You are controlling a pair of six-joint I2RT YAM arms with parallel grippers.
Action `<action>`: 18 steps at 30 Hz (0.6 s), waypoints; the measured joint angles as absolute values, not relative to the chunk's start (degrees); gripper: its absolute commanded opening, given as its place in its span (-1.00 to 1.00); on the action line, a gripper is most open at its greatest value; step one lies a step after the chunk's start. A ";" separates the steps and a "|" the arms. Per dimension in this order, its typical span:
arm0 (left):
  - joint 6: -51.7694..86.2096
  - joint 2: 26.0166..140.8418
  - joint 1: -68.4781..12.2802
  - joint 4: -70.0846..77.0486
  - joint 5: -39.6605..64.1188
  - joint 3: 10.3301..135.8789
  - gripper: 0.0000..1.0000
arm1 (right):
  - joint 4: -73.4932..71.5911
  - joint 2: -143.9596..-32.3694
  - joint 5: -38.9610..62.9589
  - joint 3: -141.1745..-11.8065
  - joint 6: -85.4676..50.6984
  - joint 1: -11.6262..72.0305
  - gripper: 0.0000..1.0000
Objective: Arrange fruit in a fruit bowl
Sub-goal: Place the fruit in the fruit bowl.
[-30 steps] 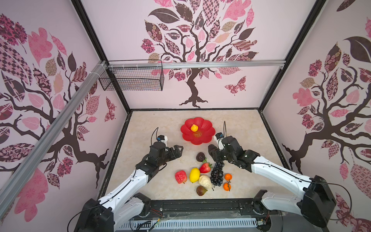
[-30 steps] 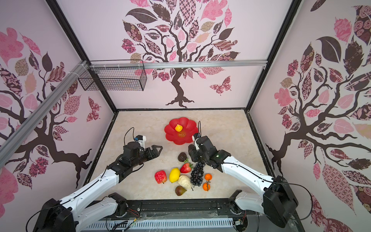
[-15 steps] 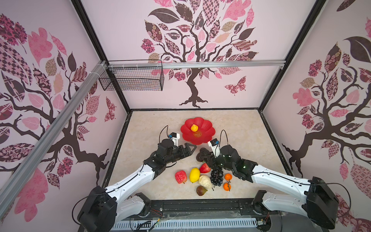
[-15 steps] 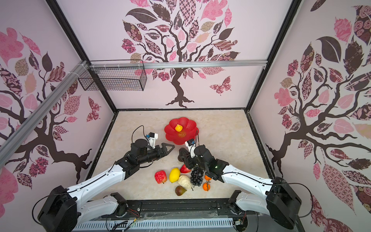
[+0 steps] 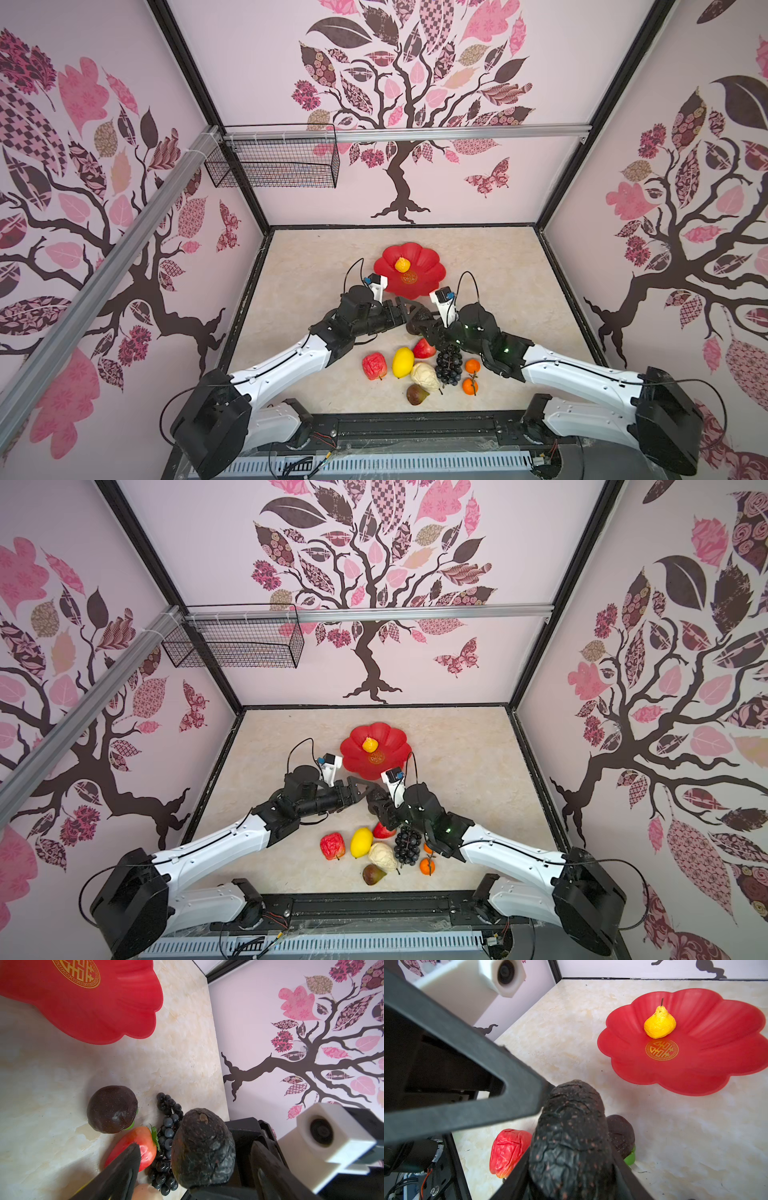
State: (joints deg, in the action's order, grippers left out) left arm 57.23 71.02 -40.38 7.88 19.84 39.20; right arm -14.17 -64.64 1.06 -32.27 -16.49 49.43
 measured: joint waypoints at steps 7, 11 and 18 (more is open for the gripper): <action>57.84 71.96 -41.08 9.37 20.97 39.33 0.47 | -14.98 -64.64 0.32 -32.27 -16.45 49.80 -0.08; 58.33 72.69 -41.28 10.24 21.63 39.40 0.38 | -15.57 -64.66 0.01 -32.27 -16.45 49.82 -0.09; 58.48 73.91 -41.54 10.81 22.37 40.18 0.40 | -15.70 -64.90 -0.16 -32.29 -16.38 50.09 -0.09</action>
State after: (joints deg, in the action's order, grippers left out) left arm 58.48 73.91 -41.54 10.81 22.37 40.18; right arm -15.70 -64.90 -0.16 -32.29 -16.38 50.09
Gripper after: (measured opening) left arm 0.702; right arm 0.498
